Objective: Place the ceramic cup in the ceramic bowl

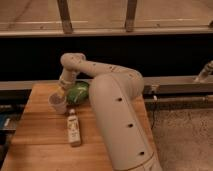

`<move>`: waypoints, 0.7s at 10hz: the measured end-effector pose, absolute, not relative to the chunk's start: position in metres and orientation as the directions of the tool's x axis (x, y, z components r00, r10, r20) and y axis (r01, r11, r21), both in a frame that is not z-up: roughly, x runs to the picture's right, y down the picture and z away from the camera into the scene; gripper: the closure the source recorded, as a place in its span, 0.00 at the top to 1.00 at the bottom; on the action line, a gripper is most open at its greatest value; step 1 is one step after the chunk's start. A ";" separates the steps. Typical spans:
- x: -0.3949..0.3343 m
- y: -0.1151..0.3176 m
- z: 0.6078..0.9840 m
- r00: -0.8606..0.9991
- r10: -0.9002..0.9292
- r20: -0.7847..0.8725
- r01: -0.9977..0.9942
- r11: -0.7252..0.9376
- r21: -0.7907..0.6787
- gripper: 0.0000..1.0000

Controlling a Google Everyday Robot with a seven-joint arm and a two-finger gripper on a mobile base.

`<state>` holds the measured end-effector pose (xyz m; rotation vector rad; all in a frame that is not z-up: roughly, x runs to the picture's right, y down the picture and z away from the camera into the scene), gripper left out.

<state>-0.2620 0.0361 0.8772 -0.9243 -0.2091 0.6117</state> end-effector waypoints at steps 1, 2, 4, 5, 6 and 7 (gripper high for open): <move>-0.260 0.032 0.871 0.812 0.578 -0.081 -0.402 0.454 -0.795 0.06; -0.260 0.028 0.864 0.815 0.575 -0.072 -0.396 0.462 -0.793 0.00; -0.266 0.023 0.847 0.821 0.570 -0.034 -0.366 0.479 -0.798 0.00; -0.271 0.019 0.834 0.823 0.568 -0.002 -0.340 0.489 -0.803 0.00; -0.272 0.012 0.820 0.825 0.565 0.029 -0.316 0.504 -0.804 0.00; -0.274 0.005 0.807 0.824 0.563 0.060 -0.294 0.516 -0.804 0.00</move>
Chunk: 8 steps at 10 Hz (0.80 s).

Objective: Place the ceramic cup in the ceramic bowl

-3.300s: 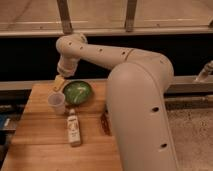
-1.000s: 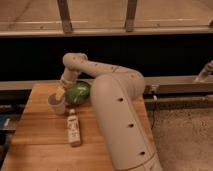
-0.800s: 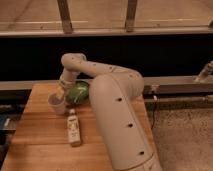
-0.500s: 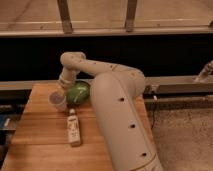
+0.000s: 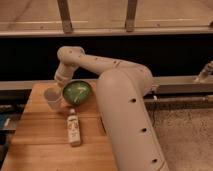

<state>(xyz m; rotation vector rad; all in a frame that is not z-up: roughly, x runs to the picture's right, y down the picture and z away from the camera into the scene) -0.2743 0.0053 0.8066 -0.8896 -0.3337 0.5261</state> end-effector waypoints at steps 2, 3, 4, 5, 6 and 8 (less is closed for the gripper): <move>-0.279 -0.018 0.767 0.824 0.549 0.139 -0.241 0.562 -0.792 0.00; -0.279 -0.031 0.749 0.827 0.537 0.164 -0.230 0.591 -0.774 0.00; -0.277 -0.043 0.734 0.831 0.527 0.181 -0.228 0.618 -0.753 0.00; -0.272 -0.059 0.723 0.831 0.524 0.186 -0.238 0.639 -0.732 0.00; -0.263 -0.073 0.721 0.829 0.530 0.180 -0.256 0.645 -0.720 0.00; -0.243 -0.090 0.730 0.822 0.549 0.153 -0.292 0.637 -0.714 0.00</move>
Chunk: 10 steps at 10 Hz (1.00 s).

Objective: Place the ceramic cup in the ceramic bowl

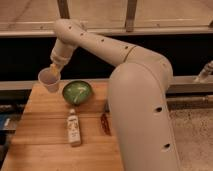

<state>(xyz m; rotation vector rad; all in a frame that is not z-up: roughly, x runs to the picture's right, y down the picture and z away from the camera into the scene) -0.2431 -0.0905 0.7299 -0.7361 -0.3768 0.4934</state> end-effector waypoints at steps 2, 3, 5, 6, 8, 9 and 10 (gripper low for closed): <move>-0.232 -0.094 0.748 0.815 0.565 0.134 -0.314 0.622 -0.717 0.00; -0.223 -0.091 0.768 0.808 0.578 0.117 -0.330 0.608 -0.722 0.00; -0.209 -0.079 0.808 0.795 0.600 0.083 -0.360 0.578 -0.732 0.00; -0.205 -0.074 0.827 0.790 0.610 0.068 -0.371 0.563 -0.738 0.00; -0.190 -0.065 0.872 0.768 0.640 0.024 -0.406 0.516 -0.755 0.00; -0.182 -0.065 0.888 0.757 0.654 0.005 -0.423 0.495 -0.759 0.00; -0.176 -0.066 0.898 0.746 0.666 -0.011 -0.437 0.478 -0.762 0.00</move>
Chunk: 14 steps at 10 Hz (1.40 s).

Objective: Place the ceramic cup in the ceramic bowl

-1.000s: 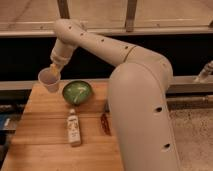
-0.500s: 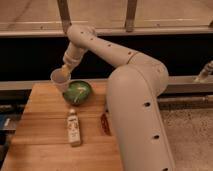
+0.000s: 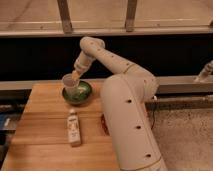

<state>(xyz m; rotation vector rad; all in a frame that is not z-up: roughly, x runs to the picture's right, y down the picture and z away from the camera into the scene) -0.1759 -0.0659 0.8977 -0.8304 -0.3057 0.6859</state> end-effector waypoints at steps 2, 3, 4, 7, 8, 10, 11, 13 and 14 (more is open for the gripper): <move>-0.169 -0.064 0.907 0.733 0.680 -0.038 -0.459 0.453 -0.764 0.00; -0.165 -0.058 0.913 0.727 0.684 -0.061 -0.473 0.435 -0.766 0.00; -0.162 -0.055 0.917 0.722 0.688 -0.074 -0.482 0.424 -0.766 0.00; -0.152 -0.046 0.927 0.712 0.693 -0.113 -0.507 0.397 -0.765 0.00; -0.149 -0.045 0.928 0.709 0.696 -0.118 -0.511 0.391 -0.765 0.00; -0.145 -0.043 0.930 0.699 0.705 -0.117 -0.515 0.384 -0.766 0.05; -0.146 -0.043 0.929 0.701 0.704 -0.112 -0.510 0.386 -0.768 0.13; -0.151 -0.040 0.928 0.711 0.696 -0.103 -0.496 0.392 -0.775 0.32; -0.153 -0.040 0.927 0.714 0.693 -0.100 -0.491 0.394 -0.777 0.43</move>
